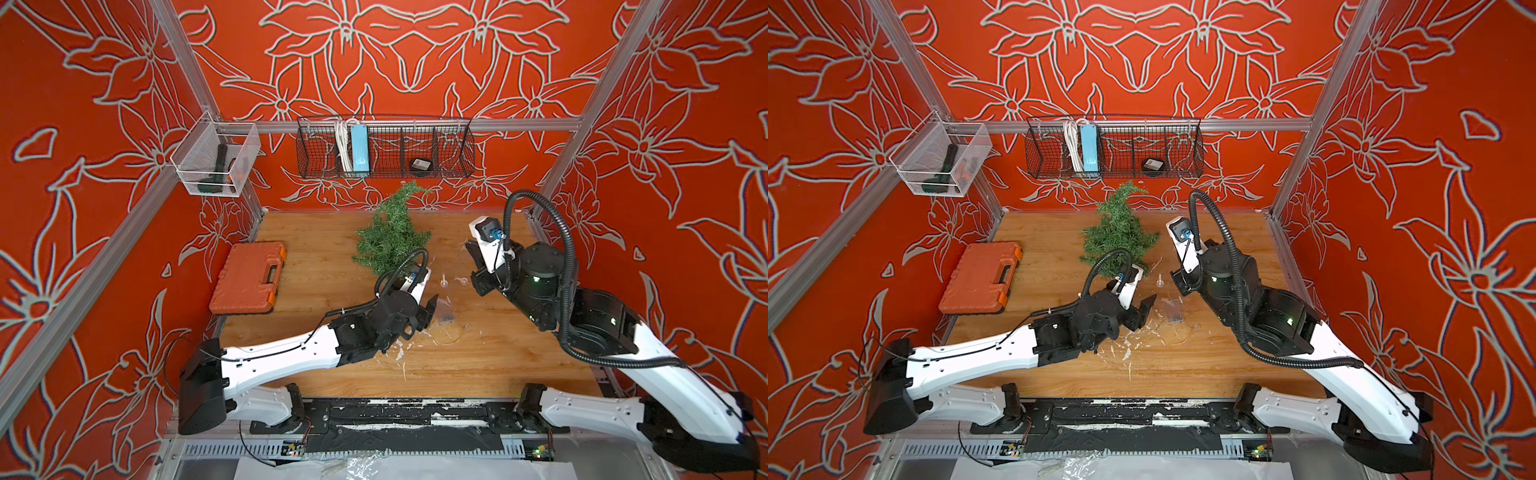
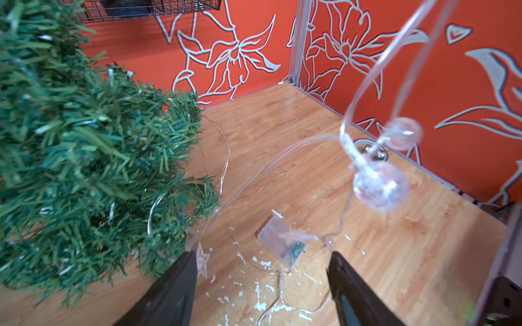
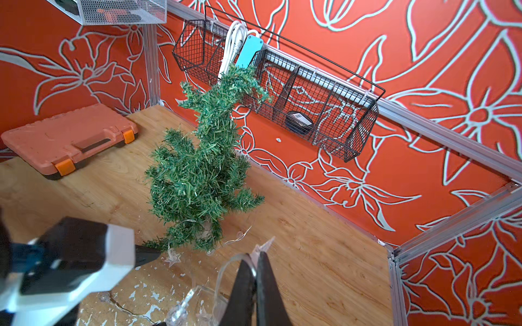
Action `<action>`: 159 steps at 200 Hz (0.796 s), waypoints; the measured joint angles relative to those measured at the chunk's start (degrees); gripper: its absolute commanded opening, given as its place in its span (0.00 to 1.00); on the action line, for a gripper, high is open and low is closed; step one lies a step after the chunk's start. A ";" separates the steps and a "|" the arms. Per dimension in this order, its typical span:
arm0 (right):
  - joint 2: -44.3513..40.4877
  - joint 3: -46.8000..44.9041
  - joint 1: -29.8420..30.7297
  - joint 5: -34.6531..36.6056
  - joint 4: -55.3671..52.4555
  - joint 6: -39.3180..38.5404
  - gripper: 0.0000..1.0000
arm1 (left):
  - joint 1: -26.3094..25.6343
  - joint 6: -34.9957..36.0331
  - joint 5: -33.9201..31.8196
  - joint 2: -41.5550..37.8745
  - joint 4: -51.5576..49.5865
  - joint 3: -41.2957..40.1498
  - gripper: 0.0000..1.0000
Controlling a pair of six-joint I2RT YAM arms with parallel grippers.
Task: Remove string lights from the small christmas tree
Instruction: Remove the light string from the Christmas tree.
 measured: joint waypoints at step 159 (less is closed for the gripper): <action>-3.89 -1.51 0.00 -1.55 -1.20 1.20 0.00 | 2.05 9.64 -6.88 10.25 7.78 7.19 0.00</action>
